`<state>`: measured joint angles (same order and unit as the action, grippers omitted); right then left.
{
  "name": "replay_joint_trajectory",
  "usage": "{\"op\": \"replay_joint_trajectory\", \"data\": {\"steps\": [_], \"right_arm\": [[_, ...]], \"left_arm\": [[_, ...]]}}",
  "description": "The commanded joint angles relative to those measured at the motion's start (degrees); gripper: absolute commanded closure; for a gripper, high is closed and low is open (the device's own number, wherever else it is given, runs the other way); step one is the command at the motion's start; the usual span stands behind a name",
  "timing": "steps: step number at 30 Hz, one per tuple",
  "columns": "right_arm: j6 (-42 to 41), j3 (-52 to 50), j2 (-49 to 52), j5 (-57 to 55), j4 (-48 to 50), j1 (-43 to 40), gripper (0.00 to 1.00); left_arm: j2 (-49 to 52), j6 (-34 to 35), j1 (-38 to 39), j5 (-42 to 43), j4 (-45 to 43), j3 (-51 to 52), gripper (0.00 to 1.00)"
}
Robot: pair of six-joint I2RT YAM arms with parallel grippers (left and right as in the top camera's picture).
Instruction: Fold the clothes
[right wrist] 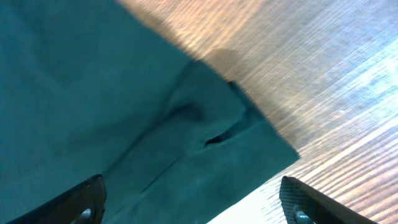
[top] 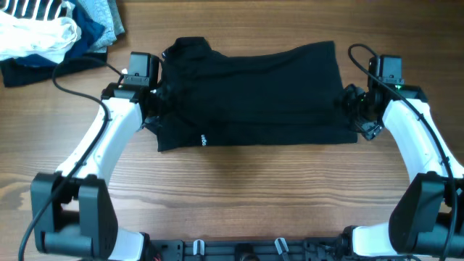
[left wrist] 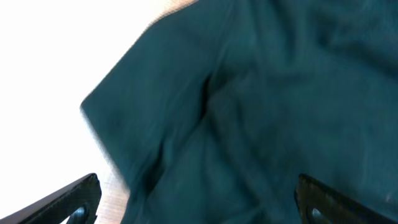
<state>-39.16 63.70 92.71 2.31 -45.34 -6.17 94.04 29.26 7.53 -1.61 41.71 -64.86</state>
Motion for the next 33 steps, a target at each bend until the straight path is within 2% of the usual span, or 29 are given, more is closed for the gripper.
{"op": "replay_joint_trajectory", "data": {"steps": [1, 3, 6, 8, 9, 12, 13, 24, 33], "right_arm": [[6.2, 2.7, 0.7, 7.5, -0.3, -0.1, 0.59], [6.2, 2.4, 0.8, 7.6, -0.8, -0.1, 0.81], [6.1, 1.4, 0.9, 7.6, -1.5, 0.0, 0.95], [6.1, 0.1, 0.9, 7.6, -1.4, -0.1, 0.96], [6.1, -0.6, 1.0, 7.6, -0.9, -0.1, 0.96], [5.9, -2.0, 2.0, 6.8, 0.6, -0.1, 0.96], [5.9, -2.2, 2.7, 6.4, 1.2, -0.1, 0.96], [5.8, -2.2, 12.3, 6.6, 4.1, -0.1, 0.96], [5.4, -2.2, 17.5, 6.5, 4.4, -0.1, 0.96]], "left_arm": [[-4.0, -4.3, -0.2, 8.0, 6.4, -0.1, 0.05], [-3.3, -5.1, -0.1, 12.5, 9.9, 0.2, 0.15], [-1.8, -5.1, 0.8, 14.1, 13.7, 0.3, 0.46], [-0.9, -5.1, 1.7, 14.0, 13.4, 0.9, 0.61], [-0.3, -5.1, 2.1, 14.0, 12.7, 1.3, 0.73], [1.9, -5.1, 2.2, 14.0, 11.5, 2.0, 0.91], [3.0, -5.1, 2.1, 14.0, 11.3, 2.1, 0.94], [10.5, -4.9, 1.6, 11.5, 5.4, 2.1, 0.96], [15.7, -4.9, -4.5, 9.5, 5.2, 2.1, 0.96]]}}
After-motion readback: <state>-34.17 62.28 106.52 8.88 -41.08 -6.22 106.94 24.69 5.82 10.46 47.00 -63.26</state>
